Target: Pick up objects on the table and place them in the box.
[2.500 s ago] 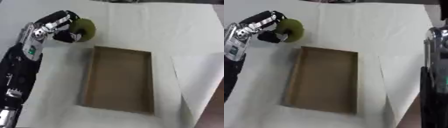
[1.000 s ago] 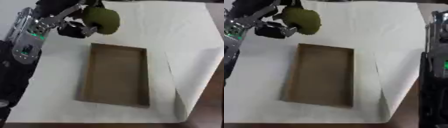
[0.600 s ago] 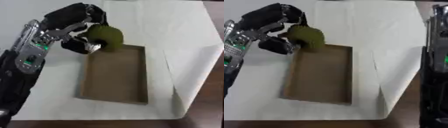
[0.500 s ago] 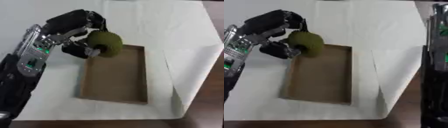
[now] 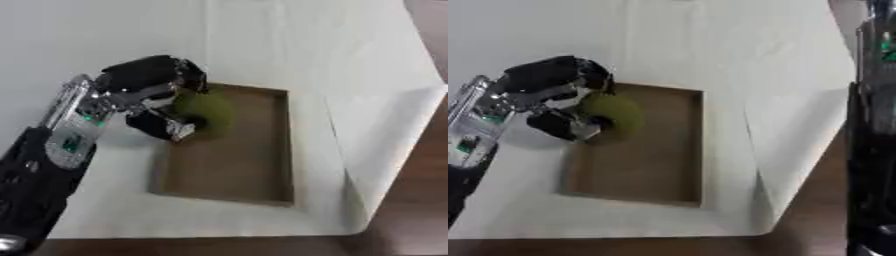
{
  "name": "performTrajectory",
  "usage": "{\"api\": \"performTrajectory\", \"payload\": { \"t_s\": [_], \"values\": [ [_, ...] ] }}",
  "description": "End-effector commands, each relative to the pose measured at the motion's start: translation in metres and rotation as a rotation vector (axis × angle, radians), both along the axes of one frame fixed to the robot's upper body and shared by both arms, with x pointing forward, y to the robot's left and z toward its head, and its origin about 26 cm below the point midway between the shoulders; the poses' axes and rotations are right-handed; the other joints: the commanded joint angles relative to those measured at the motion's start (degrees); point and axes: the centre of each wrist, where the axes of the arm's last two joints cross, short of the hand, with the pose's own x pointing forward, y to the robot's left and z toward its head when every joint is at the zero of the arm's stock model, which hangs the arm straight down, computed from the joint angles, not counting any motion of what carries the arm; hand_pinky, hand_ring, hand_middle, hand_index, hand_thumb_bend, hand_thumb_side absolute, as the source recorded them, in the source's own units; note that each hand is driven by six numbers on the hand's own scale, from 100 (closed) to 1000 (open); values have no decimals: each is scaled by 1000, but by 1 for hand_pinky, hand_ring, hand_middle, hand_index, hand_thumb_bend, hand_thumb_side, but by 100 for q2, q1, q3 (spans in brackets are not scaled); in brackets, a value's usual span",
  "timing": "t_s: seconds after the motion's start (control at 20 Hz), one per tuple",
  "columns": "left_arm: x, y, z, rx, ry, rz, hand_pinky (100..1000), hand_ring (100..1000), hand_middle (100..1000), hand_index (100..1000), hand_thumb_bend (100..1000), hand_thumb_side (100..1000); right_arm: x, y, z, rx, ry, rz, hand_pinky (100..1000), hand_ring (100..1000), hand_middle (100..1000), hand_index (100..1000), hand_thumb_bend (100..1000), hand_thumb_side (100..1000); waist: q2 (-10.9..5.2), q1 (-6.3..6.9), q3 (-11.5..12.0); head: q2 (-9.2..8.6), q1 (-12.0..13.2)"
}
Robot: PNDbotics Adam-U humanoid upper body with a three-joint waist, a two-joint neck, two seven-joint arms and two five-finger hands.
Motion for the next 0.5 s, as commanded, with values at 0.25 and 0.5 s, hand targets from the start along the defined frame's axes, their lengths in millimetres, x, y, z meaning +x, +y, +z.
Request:
{"api": "performTrajectory", "payload": {
  "t_s": [0.25,0.5],
  "values": [
    [7,-6,-12,27,1,-7,654,650,547,685,100,270,-6,-1,7,-8,-42,-9,824,524,666,758,100,545,-140,20,-13,-4,-36],
    [7,-7,-16,34,-1,-13,682,683,587,768,100,219,-6,-2,7,-5,-40,-11,824,524,666,758,100,546,-140,23,-10,-11,-38]
  ]
}}
